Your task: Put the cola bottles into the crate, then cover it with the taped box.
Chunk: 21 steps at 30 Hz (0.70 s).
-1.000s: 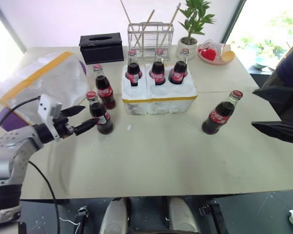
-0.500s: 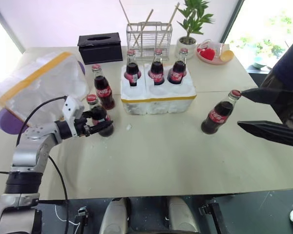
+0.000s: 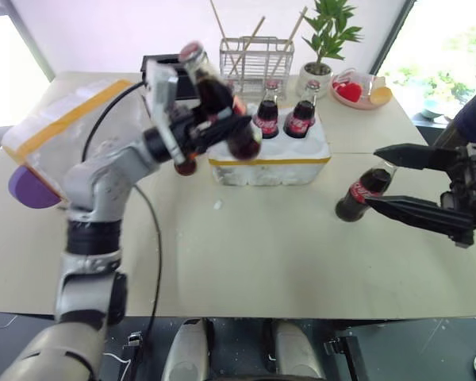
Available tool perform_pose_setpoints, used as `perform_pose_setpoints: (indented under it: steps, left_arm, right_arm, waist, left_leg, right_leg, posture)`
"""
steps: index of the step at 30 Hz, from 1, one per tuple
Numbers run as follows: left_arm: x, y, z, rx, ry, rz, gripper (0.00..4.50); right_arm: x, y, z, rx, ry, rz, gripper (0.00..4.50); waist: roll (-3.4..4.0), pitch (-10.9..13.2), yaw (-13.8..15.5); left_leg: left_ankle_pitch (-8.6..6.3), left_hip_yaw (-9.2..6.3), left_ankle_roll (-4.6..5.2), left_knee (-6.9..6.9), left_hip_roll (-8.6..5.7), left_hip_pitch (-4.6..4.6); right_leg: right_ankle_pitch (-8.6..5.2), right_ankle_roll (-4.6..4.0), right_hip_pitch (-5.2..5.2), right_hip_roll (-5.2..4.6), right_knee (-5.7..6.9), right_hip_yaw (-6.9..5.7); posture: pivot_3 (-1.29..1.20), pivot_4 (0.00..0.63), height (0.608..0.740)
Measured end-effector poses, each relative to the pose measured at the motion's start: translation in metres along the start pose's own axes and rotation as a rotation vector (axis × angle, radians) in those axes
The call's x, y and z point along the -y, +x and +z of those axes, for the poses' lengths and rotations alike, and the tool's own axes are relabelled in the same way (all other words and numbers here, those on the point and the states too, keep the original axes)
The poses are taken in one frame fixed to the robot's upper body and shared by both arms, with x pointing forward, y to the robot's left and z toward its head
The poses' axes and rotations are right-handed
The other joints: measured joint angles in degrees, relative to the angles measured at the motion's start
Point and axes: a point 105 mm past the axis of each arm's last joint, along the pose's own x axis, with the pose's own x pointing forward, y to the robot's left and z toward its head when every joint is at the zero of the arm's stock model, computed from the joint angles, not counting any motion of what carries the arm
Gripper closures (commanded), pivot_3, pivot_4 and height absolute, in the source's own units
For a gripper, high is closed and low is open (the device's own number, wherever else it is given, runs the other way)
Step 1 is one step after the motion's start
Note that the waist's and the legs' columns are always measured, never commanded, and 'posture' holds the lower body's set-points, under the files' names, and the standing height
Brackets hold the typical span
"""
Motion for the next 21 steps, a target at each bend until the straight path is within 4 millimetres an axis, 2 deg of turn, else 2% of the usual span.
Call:
perform_pose_setpoints:
  steps: [3, 7, 9, 14, 18, 21]
  left_arm:
    - [-0.014, 0.020, -0.019, -0.027, 0.002, 0.065, 1.67]
    - [-0.025, 0.031, -0.051, -0.127, 0.008, 0.093, 1.67]
    - [-0.021, 0.041, -0.053, -0.141, 0.045, 0.051, 1.67]
    - [-0.024, 0.051, -0.071, -0.179, 0.134, 0.056, 1.67]
    - [-0.029, 0.050, -0.108, -0.270, 0.088, 0.107, 1.67]
    - [-0.029, 0.055, -0.107, -0.276, 0.104, 0.104, 1.67]
  right_arm:
    - [0.001, 0.001, -0.001, 0.010, -0.001, -0.020, 0.00]
    - [0.003, 0.000, -0.006, 0.004, 0.012, -0.045, 0.00]
    - [0.003, 0.000, -0.012, -0.003, 0.026, -0.058, 0.00]
    - [0.005, 0.001, -0.015, 0.012, 0.035, -0.082, 0.00]
    - [0.008, 0.001, -0.015, 0.016, 0.027, -0.100, 0.00]
    - [0.010, 0.003, -0.017, 0.016, 0.032, -0.102, 0.00]
  waist:
    - [0.01, 0.0, -0.3]
    - [-0.01, 0.0, -0.1]
    - [-0.01, 0.0, 0.1]
    - [-0.02, 0.0, 0.1]
    - [-0.07, 0.0, -0.5]
    - [0.00, 0.0, 0.0]
  left_leg:
    - [-0.04, -0.01, 0.08, -0.07, 0.03, 0.01]
    - [-0.05, -0.04, 0.10, -0.10, 0.05, -0.06]
    - [-0.06, -0.04, 0.10, -0.06, 0.02, -0.09]
    - [-0.06, -0.01, 0.10, 0.12, 0.00, -0.03]
    - [-0.07, 0.02, 0.12, 0.03, 0.04, -0.07]
    - [-0.08, -0.09, 0.15, -0.10, 0.05, -0.05]
  right_leg:
    - [0.00, 0.00, -0.06, 0.06, 0.01, 0.00]
    - [-0.01, 0.00, -0.12, 0.11, 0.00, -0.01]
    - [-0.01, 0.00, -0.10, 0.06, -0.01, -0.01]
    - [0.01, -0.03, 0.06, -0.02, -0.03, 0.00]
    - [0.01, -0.01, -0.10, 0.02, -0.01, 0.00]
    - [0.00, -0.01, -0.12, 0.11, 0.03, -0.03]
  posture:
    - [0.00, 0.150, 0.740]
    - [0.00, 0.150, 0.740]
    - [0.00, 0.150, 0.740]
    - [0.00, 0.150, 0.740]
    - [0.00, 0.150, 0.740]
    - [0.00, 0.150, 0.740]
